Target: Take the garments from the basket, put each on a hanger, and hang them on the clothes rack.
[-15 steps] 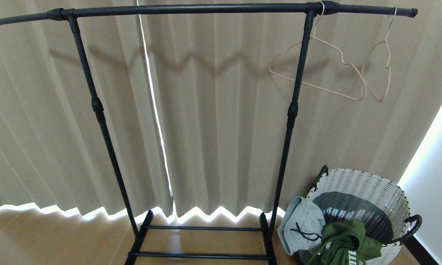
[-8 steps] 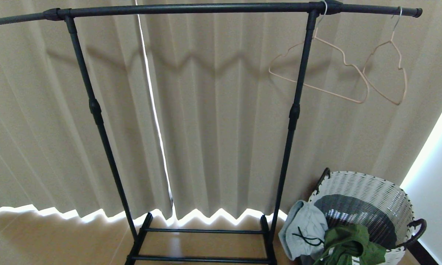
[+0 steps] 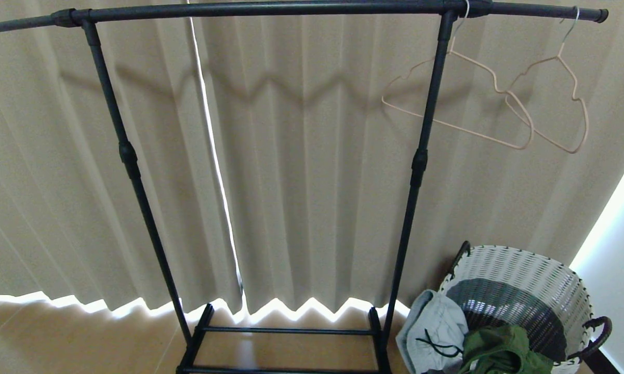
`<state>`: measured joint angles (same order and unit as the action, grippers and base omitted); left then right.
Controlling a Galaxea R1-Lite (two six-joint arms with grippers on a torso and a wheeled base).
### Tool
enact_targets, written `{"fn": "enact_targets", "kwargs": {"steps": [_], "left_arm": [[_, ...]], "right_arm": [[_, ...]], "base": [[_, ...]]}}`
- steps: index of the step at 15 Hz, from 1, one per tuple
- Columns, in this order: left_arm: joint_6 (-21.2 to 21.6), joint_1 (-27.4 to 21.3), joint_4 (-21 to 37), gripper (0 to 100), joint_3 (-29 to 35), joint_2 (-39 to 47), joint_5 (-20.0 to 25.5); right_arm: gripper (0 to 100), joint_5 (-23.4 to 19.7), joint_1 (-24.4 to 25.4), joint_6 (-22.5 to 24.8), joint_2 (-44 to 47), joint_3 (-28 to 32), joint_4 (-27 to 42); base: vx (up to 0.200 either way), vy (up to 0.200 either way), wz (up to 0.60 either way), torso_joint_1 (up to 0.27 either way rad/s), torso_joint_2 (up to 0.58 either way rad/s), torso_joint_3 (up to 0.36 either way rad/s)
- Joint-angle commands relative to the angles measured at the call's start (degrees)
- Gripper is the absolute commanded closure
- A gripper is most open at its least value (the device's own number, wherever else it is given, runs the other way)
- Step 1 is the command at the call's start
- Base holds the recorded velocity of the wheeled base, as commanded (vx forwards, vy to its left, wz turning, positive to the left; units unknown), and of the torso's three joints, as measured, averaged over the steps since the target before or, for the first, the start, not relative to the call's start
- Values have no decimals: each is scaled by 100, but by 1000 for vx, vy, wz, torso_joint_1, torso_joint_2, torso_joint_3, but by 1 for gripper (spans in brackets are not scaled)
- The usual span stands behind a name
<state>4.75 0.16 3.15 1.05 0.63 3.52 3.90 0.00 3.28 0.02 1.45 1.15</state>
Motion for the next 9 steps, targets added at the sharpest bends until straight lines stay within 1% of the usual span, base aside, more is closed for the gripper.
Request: {"fn": "enact_targets", "kwargs": {"steps": [1, 2, 3, 4, 5, 6, 7, 8, 9], "left_arm": [[-1, 2, 2, 0, 1, -2, -1], [-10, 2, 2, 0, 1, -2, -10], [-1, 2, 2, 0, 1, -2, -1], [-1, 2, 2, 0, 1, -2, -1], [-1, 2, 2, 0, 1, -2, -1], [-1, 2, 2, 0, 1, -2, -1], [-10, 2, 2, 0, 1, -2, -1], [-27, 2, 2, 0, 1, -2, -1], [-27, 2, 2, 0, 1, -2, -1]], "right_arm": [[0, 5, 0, 208, -2, 356, 246], [0, 5, 18, 674, 24, 602, 703], [0, 5, 70, 955, 235, 751, 993], [0, 5, 114, 1070, 411, 848, 1116], [0, 5, 149, 1201, 1105, 1173, 1221], [0, 5, 149, 1245, 1351, 1279, 1213], [0, -12, 149, 1368, 2195, 1639, 1195], [0, -39, 149, 1386, 2845, 1789, 1177], [0, 14, 158, 1500, 3320, 1841, 1151]], "base": [[0, 0, 0, 0, 0, 0], [0, 0, 0, 0, 0, 0], [0, 0, 0, 0, 0, 0], [0, 0, 0, 0, 0, 0], [0, 0, 0, 0, 0, 0], [0, 0, 0, 0, 0, 0], [0, 0, 0, 0, 0, 0], [0, 0, 0, 0, 0, 0], [0, 0, 0, 0, 0, 0]]}}
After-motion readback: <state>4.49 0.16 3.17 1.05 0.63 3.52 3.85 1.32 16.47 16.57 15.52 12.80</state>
